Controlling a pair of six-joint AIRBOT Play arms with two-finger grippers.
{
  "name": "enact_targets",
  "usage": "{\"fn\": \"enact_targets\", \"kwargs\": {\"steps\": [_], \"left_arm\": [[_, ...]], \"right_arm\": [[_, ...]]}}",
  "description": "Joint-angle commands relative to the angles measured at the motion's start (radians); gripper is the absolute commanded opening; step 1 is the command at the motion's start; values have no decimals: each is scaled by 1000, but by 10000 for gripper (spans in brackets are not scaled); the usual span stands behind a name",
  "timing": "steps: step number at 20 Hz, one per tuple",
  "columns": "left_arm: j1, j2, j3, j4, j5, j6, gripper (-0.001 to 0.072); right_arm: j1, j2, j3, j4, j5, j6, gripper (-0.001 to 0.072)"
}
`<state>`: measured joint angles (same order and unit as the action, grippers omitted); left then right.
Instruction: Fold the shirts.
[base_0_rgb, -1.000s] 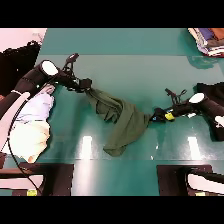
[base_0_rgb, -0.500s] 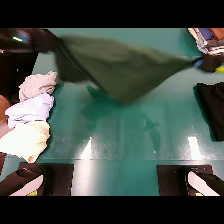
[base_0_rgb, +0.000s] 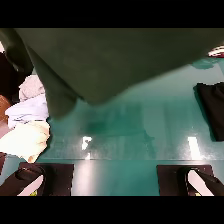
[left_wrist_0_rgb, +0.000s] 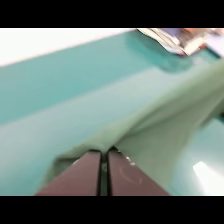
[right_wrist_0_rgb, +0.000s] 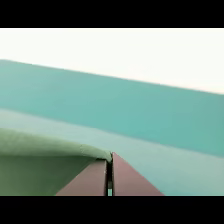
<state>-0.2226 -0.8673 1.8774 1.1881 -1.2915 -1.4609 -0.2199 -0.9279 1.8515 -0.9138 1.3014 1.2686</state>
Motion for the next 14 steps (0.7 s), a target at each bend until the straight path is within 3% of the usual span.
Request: {"fn": "enact_targets", "kwargs": {"steps": [1,4,7,11,14], "left_arm": [[1,-16,-42,-44,-121,-6,25],[1,-54,-247,-48,-162,-6,25],[-35,-103,-541,-52,-130,-3,25],[-126,-170,-921,-52,101,40,26],[-143,-223,-1039,-51,276,63,26]], "right_arm": [[-31,-95,127,-5,119,51,14],[56,-244,103,-55,248,103,14],[200,-384,-48,-253,342,119,14],[317,-534,-257,-344,327,118,14],[351,-596,-328,-343,280,119,15]]}}
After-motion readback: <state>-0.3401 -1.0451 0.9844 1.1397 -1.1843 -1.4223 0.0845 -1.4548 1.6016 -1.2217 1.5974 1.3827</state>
